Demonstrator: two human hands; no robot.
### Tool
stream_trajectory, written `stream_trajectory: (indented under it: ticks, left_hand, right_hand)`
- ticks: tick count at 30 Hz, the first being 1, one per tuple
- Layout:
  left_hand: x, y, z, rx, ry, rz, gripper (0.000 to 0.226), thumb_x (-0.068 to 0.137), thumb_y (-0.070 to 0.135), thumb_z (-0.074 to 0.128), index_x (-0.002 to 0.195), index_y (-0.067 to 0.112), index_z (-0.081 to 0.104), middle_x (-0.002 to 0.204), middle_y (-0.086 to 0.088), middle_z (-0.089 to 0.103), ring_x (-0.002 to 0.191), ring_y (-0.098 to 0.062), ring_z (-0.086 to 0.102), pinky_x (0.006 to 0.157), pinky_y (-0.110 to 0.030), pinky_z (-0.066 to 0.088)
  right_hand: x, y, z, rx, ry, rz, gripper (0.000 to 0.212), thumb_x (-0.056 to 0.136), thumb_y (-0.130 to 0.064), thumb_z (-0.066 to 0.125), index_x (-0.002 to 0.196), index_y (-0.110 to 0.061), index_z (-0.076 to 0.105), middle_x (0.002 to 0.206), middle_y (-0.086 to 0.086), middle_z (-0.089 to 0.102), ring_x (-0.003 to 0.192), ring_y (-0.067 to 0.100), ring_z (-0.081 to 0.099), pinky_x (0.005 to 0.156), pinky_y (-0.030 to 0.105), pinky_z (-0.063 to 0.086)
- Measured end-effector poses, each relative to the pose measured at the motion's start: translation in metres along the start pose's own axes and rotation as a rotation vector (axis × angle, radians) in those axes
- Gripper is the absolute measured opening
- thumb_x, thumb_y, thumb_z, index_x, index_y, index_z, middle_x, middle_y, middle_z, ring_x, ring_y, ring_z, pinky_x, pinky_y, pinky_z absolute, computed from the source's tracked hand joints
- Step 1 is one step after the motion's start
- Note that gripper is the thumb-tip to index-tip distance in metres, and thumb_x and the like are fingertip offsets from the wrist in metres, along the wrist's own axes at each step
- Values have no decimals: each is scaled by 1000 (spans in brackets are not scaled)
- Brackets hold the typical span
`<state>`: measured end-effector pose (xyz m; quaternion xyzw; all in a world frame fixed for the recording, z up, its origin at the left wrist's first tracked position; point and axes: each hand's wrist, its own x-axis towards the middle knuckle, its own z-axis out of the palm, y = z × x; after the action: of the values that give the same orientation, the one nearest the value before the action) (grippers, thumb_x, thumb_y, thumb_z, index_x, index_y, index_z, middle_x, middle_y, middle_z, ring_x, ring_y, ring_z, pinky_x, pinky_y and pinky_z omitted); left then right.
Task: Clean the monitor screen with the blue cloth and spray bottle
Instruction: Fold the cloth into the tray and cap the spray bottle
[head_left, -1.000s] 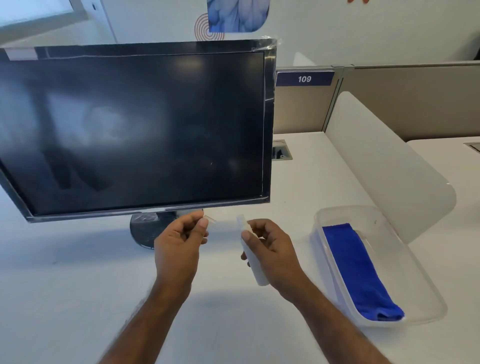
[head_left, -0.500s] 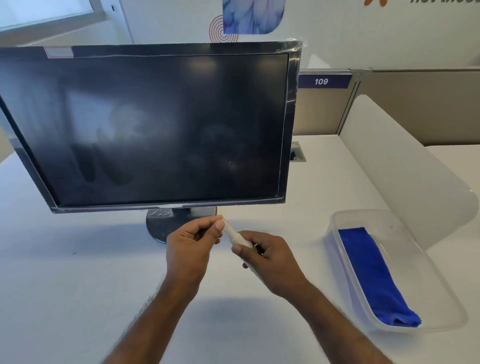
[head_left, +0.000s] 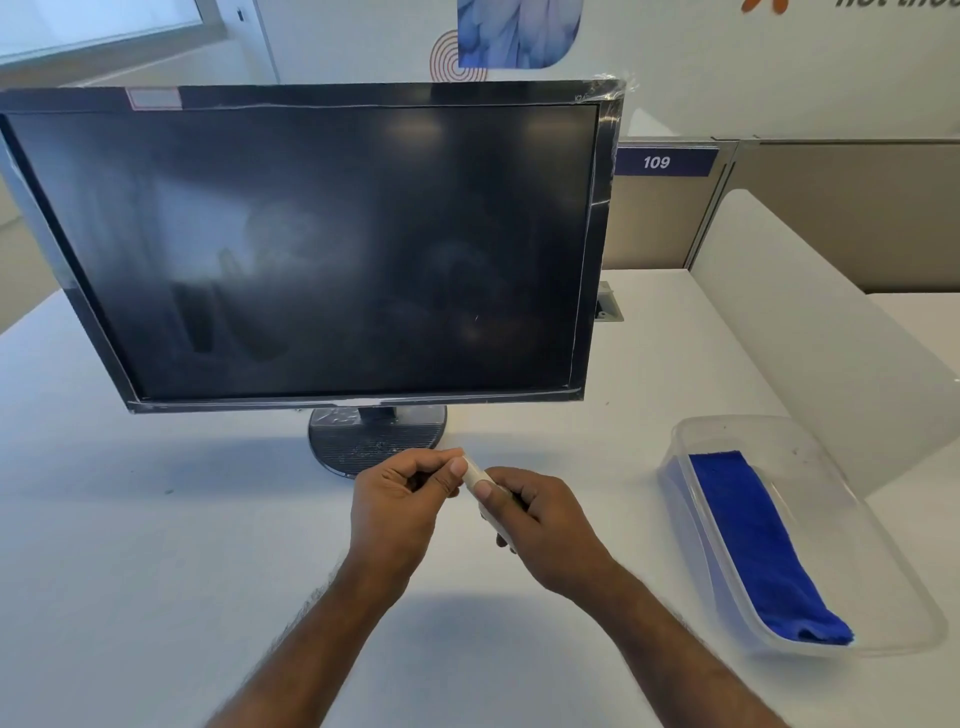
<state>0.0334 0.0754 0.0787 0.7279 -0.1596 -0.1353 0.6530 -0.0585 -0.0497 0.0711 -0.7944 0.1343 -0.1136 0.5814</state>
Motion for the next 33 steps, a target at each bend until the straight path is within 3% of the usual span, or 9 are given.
stream_trajectory:
  ticks: [3,13,17,21,23,25,27,30,33]
  left_hand:
    - [-1,-2,1,-12,-12,-3,13,84,15,73,88,27,76,81,10,75,76,-10,69,63,-14,54]
    - [-1,-7,5,-67,-62,-23,9,86,8,70,91,11,77,79,2,74,71,-10,68,63,-18,55]
    - [0,-14,6,-57,-56,-19,11,86,9,71,89,17,77,80,3,75,71,-10,69,64,-18,55]
    - [3,-18,11,30,-56,16,15,86,19,71,91,33,74,86,16,75,83,-5,70,67,-14,55]
    - [7,-22,14,48,-27,31,19,86,30,68,105,31,73,99,15,75,95,-7,70,75,-15,55]
    - [11,-33,17,204,18,46,43,86,47,59,122,26,66,122,10,68,108,-12,65,88,-21,53]
    - [15,-52,17,463,38,27,58,87,57,50,135,26,56,141,5,56,126,-17,54,105,-34,47]
    - [19,-88,11,804,-29,72,62,95,55,46,148,22,41,156,1,39,144,-20,35,115,-38,33]
    - [19,-116,7,965,-113,121,68,98,54,42,154,18,29,163,1,25,152,-18,16,120,-36,20]
  right_hand:
    - [-1,-1,-2,28,-13,40,27,100,-32,52,86,-16,68,76,16,59,59,13,52,53,18,44]
    - [-5,-1,-8,299,-82,278,33,99,-37,52,98,-11,72,83,13,68,63,24,59,58,33,49]
    - [-6,5,-9,347,-100,326,35,98,-38,54,100,-8,71,82,11,69,64,25,59,60,34,50]
    - [-4,4,-9,203,-47,282,25,96,-41,55,98,-22,71,89,2,72,72,8,62,64,21,49]
    - [-2,3,-12,165,8,221,19,97,-37,56,100,-25,70,90,-3,71,74,-1,61,62,11,47]
    - [-1,3,-19,102,79,178,16,97,-34,56,102,-25,68,92,-7,67,77,-1,60,63,7,47]
    - [-2,6,-29,47,169,161,14,95,-34,59,103,-24,65,95,-7,66,82,8,60,68,11,49]
    - [-5,10,-51,132,289,113,12,89,-24,69,100,-22,66,93,4,65,84,16,59,75,32,54]
    - [-8,9,-76,147,409,78,19,83,-21,76,99,-25,67,91,1,65,86,12,60,82,43,57]
